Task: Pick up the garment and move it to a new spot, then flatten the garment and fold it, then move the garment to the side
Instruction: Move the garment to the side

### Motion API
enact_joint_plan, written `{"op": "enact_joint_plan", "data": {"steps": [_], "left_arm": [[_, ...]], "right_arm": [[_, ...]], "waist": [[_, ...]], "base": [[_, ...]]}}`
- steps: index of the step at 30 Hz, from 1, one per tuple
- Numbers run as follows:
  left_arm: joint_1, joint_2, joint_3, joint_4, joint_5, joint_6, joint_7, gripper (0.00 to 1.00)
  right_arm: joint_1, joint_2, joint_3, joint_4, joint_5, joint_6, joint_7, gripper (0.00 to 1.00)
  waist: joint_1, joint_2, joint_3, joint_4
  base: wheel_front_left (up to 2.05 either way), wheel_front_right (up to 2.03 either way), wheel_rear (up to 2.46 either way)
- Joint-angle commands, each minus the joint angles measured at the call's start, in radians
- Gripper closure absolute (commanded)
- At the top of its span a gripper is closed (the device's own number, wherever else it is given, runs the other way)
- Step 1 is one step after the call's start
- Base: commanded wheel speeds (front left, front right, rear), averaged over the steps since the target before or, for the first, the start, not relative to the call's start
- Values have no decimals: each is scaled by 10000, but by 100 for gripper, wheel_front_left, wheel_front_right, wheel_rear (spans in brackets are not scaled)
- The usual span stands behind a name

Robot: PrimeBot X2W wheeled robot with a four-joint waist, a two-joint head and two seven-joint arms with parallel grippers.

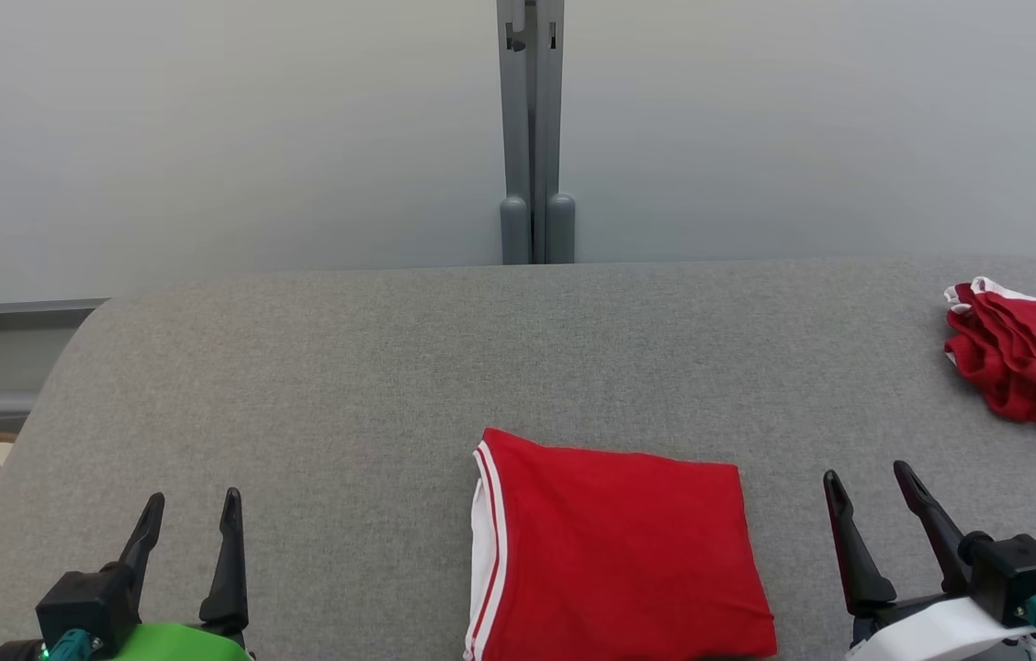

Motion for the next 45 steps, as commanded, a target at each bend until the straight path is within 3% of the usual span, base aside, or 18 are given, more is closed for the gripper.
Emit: {"op": "enact_joint_plan", "data": {"steps": [1,45], "left_arm": [[171,78,-7,-33,-63,59,5,0],[149,250,-234,148,-322,349,-191,0]], "right_arm": [[100,20,-33,-59,-65,5,34,0],[-171,-30,-104,143,-33,5,115,0]], "waist": [[0,0,3,-2],[0,0,2,36]], "base": [[0,0,0],[0,0,0]]}}
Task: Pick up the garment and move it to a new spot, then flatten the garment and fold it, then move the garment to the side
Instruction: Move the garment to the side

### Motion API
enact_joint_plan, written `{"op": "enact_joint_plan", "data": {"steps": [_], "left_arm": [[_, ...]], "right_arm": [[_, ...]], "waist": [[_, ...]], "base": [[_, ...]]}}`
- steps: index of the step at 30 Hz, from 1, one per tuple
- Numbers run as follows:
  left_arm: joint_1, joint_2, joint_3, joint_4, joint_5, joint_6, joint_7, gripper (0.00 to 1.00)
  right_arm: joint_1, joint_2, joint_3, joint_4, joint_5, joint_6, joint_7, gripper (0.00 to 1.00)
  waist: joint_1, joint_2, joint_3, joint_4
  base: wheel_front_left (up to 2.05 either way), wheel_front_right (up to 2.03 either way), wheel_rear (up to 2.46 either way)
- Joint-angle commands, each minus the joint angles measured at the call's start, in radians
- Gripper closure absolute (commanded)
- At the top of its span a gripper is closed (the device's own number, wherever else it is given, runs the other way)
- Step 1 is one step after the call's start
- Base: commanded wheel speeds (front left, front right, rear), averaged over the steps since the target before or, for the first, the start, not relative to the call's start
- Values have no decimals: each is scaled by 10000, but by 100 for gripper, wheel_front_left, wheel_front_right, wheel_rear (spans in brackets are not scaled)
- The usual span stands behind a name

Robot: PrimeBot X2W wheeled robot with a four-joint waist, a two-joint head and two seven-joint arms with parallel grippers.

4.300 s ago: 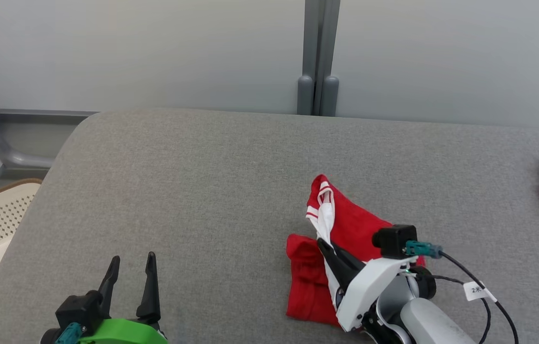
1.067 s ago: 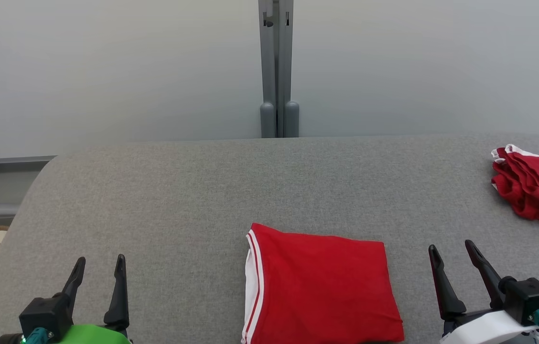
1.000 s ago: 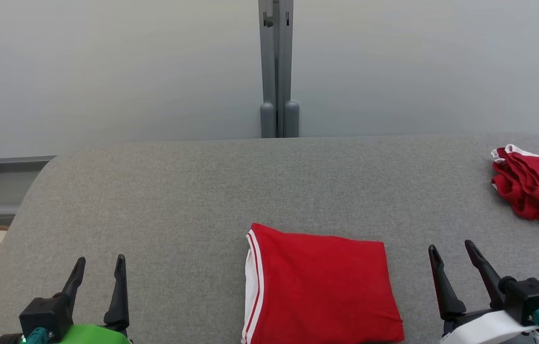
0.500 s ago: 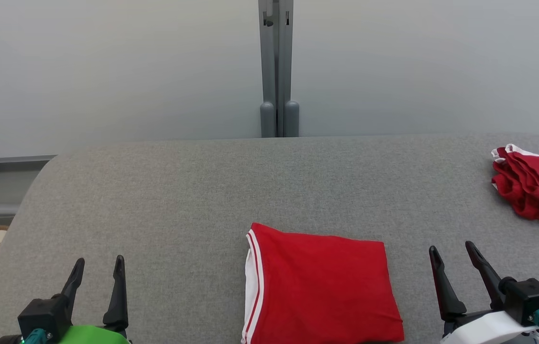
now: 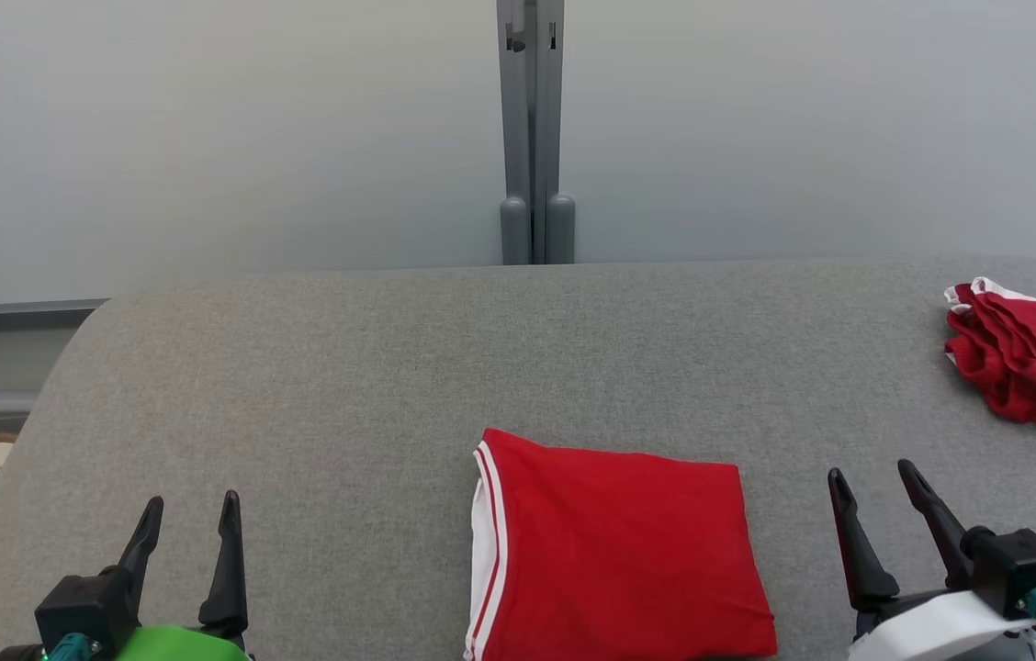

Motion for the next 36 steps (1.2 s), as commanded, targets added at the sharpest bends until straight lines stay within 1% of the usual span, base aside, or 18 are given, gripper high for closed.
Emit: {"op": "enact_joint_plan", "data": {"steps": [1,6,12,17,23,32,36], "left_arm": [[132,66,-21,37,-24,86,-45,0],[-2,50,-104,63,-43,61,-73,0],[-236,39,-241,132,-43,11,-106,0],[-391,-7,-389,227,-52,-26,-148,0],[-575,-29,-482,355,-72,-29,-206,0],[-749,-54,-575,524,-136,1,-333,0],[-849,-116,-678,626,-156,10,-383,0]], "right_arm": [[-281,-41,41,24,-33,5,4,0],[-1161,-205,380,387,-27,5,81,0],[-2323,-264,851,1521,9,5,450,0],[-2784,-210,916,2884,-59,5,480,0],[-2802,-98,905,4644,-95,5,283,0],[-3011,248,776,7075,91,5,-304,0],[-3161,392,804,8139,87,4,-369,0]], "waist": [[0,-1,23,16],[0,-1,137,105],[0,-1,319,382],[0,-1,536,677],[0,-1,822,948],[0,-1,1095,1131],[0,-1,1193,1191]], "base": [[0,0,0],[0,0,0],[0,0,0],[0,0,0],[0,0,0],[0,0,0],[0,0,0]]}}
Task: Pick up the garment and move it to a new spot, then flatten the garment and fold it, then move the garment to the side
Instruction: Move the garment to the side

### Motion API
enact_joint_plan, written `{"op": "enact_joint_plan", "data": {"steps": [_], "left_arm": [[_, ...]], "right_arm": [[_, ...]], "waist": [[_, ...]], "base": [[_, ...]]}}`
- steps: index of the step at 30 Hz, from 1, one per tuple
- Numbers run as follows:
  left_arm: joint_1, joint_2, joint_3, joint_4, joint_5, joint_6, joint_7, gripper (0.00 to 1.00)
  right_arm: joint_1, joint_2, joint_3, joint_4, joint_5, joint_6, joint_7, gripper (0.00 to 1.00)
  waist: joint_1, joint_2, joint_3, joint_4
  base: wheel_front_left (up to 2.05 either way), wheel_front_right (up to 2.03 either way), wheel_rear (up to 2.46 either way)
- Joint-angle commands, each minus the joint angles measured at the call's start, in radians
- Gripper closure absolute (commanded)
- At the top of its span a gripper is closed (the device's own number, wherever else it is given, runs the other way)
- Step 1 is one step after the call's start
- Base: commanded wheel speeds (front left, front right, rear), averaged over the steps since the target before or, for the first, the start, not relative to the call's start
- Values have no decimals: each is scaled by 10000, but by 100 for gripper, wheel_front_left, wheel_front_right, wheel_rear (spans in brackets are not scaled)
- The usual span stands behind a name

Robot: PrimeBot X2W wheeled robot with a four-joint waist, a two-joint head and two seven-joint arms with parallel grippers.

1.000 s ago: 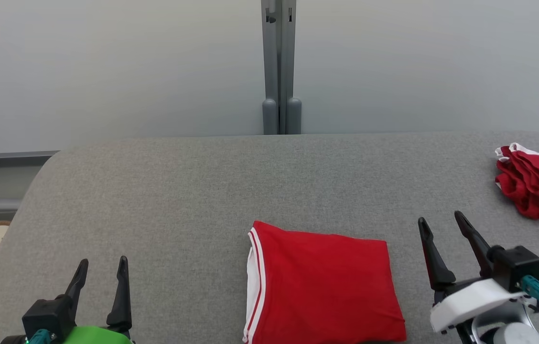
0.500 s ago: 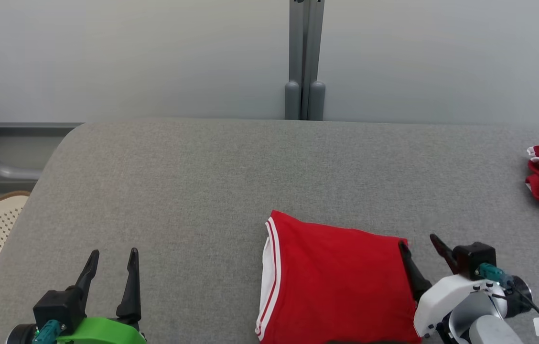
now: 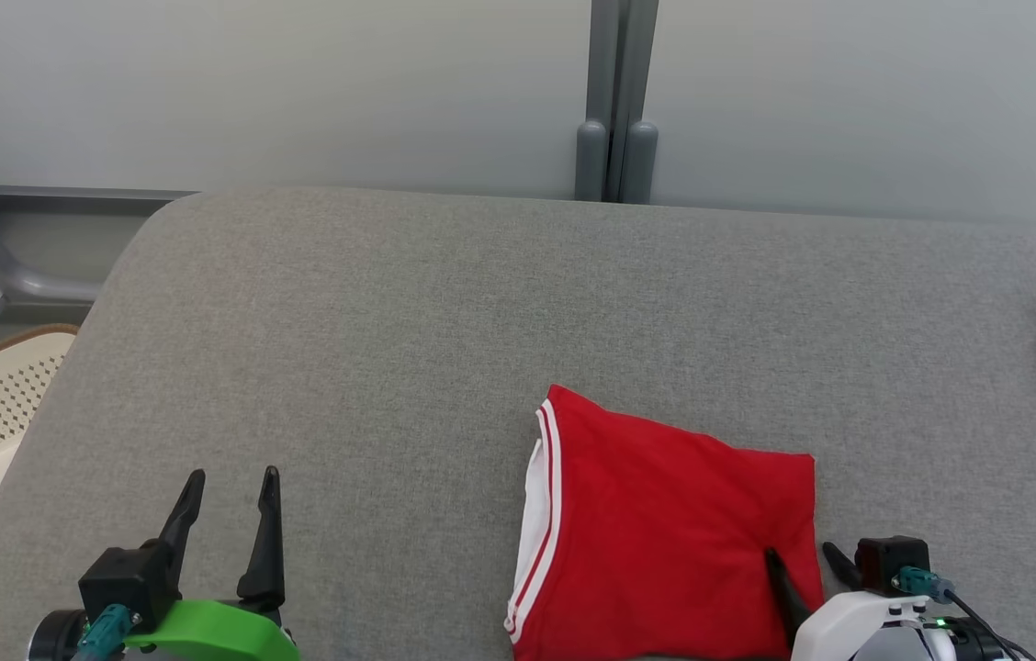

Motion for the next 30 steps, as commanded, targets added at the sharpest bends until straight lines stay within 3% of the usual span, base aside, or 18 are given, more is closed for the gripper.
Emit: {"op": "enact_joint_plan", "data": {"steps": [1,2,3,4,10,13,19,30], "left_arm": [[-204,-28,-39,50,-50,-3,-54,0],[-226,-40,-64,72,-49,-9,-73,0],[-261,-52,-84,110,-59,-20,-109,0],[-293,-64,-97,145,-75,-27,-117,0],[-422,-183,-125,371,-181,15,-363,0],[-533,-236,-201,422,-199,-19,-465,0],[-1026,-357,-380,436,-210,-98,-695,0],[-2212,-74,-449,330,44,-188,-917,0]], "right_arm": [[13,70,131,367,27,2,11,0],[-32,99,256,514,114,2,-11,0],[-83,143,462,642,226,5,-62,82],[-123,180,612,754,363,10,-80,100],[-1073,154,1096,1055,591,7,-318,100],[-1658,-211,1257,1078,491,5,-410,100],[-3049,-1382,1826,848,304,-1,-303,100],[-5511,-4040,2853,-417,844,-1,346,100]], "waist": [[-1,-1,60,46],[-1,-1,82,67],[-1,-1,111,90],[-1,-1,127,108],[-1,-1,321,108],[-1,-1,546,2],[-1,-1,1394,-324],[-1,-1,3588,-1685]], "base": [[0,0,0],[0,0,0],[0,0,0],[0,0,0],[0,0,0],[0,0,0],[0,0,0],[0,0,0]]}}
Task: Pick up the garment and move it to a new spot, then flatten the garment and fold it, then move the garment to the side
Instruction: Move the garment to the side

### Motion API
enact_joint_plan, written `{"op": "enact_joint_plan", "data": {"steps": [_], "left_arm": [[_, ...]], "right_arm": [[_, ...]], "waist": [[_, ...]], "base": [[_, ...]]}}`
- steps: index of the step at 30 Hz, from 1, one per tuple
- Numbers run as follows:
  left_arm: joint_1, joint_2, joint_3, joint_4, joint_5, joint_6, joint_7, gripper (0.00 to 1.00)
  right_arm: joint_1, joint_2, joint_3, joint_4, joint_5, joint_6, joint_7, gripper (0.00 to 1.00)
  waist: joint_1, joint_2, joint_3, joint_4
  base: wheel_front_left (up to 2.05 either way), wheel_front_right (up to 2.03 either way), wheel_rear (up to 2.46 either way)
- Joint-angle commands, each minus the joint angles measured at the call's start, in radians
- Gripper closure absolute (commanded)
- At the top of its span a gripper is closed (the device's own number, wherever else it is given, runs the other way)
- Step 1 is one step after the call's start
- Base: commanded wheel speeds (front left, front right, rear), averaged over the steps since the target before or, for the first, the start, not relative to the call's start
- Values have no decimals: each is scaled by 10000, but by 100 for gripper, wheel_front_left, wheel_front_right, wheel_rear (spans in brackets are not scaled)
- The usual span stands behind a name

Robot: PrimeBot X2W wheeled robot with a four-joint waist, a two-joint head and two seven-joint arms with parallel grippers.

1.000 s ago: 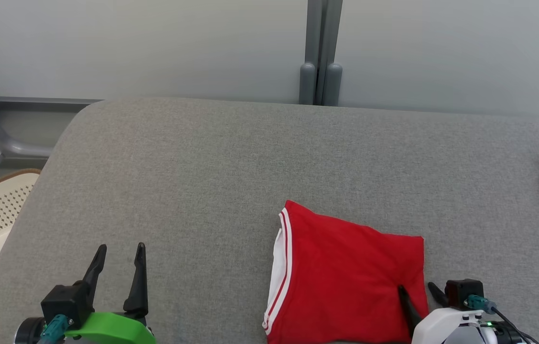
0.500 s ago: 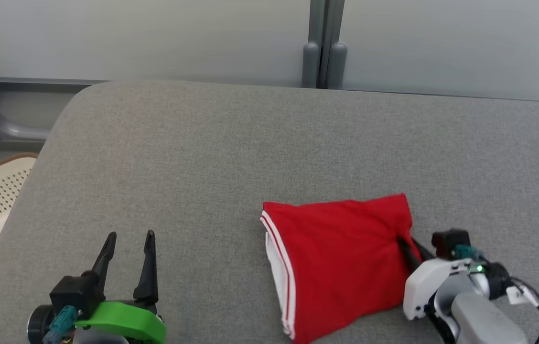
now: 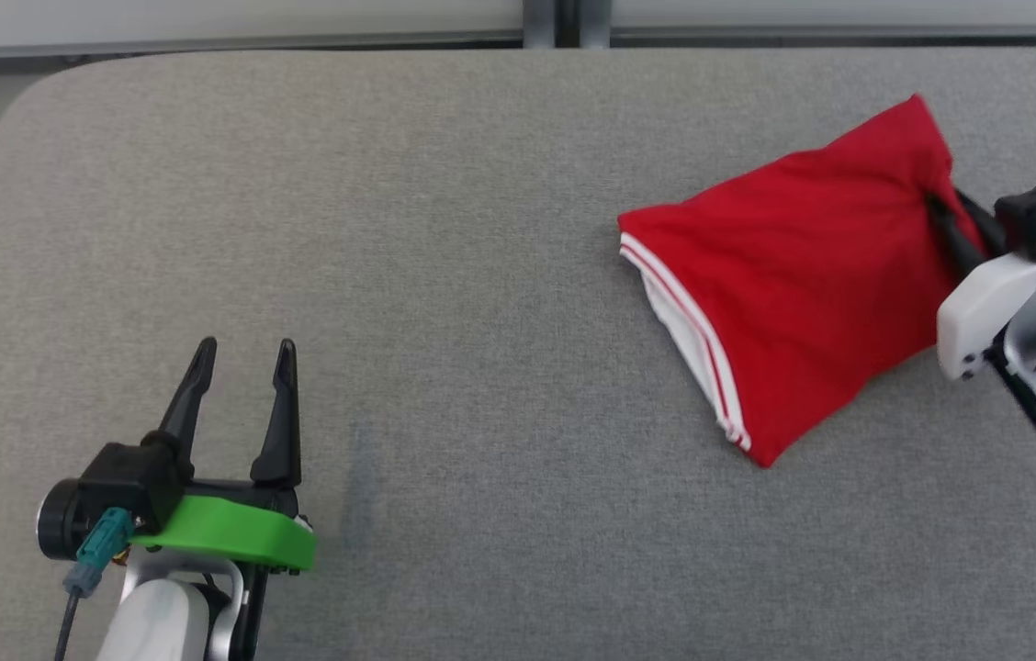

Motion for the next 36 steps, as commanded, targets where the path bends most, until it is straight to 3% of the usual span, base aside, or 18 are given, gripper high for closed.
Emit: {"op": "enact_joint_plan", "data": {"steps": [1,8,16,26,35,36], "left_arm": [[-310,159,23,-60,102,-62,-1,0],[-1006,592,54,-392,321,-54,169,0],[-1191,973,40,-869,383,-21,481,0],[-1064,1156,-148,-1745,479,61,874,0],[-947,1315,-150,-2352,478,166,1105,0],[-938,1335,-151,-2376,480,182,1121,0]], "right_arm": [[-385,-297,47,-208,143,-5,69,100],[-1472,-1669,166,-896,547,-5,427,100],[-2172,-3014,373,-1334,1061,-6,873,100],[-3352,-4341,869,-738,1752,-8,1399,100],[-4474,-4466,1421,799,1529,-8,1571,100],[-4629,-4423,1454,1019,1477,-8,1474,65]], "waist": [[-2,-1,1258,-1060],[-2,-1,2401,-1969],[-2,-1,2882,-2767],[-2,-1,3015,-2960],[-2,-1,3154,-2856],[-2,-1,3164,-2839]], "base": [[0,0,0],[0,0,0],[0,0,0],[0,0,0],[0,0,0],[0,0,0]]}}
